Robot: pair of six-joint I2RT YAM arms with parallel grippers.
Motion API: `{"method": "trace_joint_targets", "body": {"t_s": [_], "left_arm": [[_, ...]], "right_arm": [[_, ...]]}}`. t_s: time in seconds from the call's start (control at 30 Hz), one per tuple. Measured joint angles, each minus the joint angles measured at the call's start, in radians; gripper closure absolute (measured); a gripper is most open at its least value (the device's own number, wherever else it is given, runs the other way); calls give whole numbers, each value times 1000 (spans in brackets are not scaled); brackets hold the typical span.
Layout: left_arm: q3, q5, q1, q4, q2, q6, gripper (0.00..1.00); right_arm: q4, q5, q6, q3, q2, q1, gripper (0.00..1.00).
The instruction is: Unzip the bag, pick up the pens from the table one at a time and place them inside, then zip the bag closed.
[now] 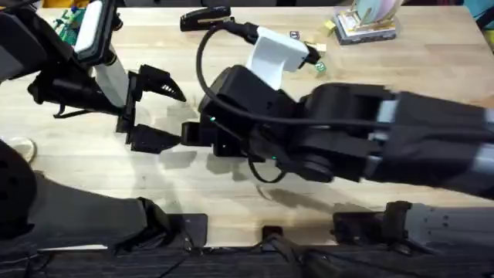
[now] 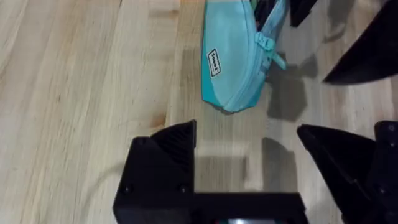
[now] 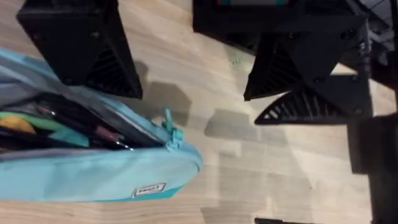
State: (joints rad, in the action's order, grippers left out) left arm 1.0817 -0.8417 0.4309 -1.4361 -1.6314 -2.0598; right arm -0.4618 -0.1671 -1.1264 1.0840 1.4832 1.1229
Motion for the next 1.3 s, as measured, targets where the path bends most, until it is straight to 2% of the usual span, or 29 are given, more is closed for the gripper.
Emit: {"method": "trace_joint_targets", "body": {"t_s": [0.3, 0.37, 0.4, 0.8, 0.93, 1.3], "left_arm": [[0, 0, 0, 0, 0, 0, 7], [0, 0, 0, 0, 0, 0, 7], [0, 0, 0, 0, 0, 0, 7], [0, 0, 0, 0, 0, 0, 7], [0, 0, 0, 0, 0, 0, 7], [0, 0, 0, 0, 0, 0, 7]], "right_arm": [[107, -21, -18, 0, 118, 0, 3], [118, -42, -19, 0, 136, 0, 3], [122, -90, -22, 0, 149, 0, 3], [144, -221, -30, 0, 149, 1, 13], [161, -237, -30, 0, 149, 1, 117], [167, -255, -31, 0, 149, 1, 561]]}}
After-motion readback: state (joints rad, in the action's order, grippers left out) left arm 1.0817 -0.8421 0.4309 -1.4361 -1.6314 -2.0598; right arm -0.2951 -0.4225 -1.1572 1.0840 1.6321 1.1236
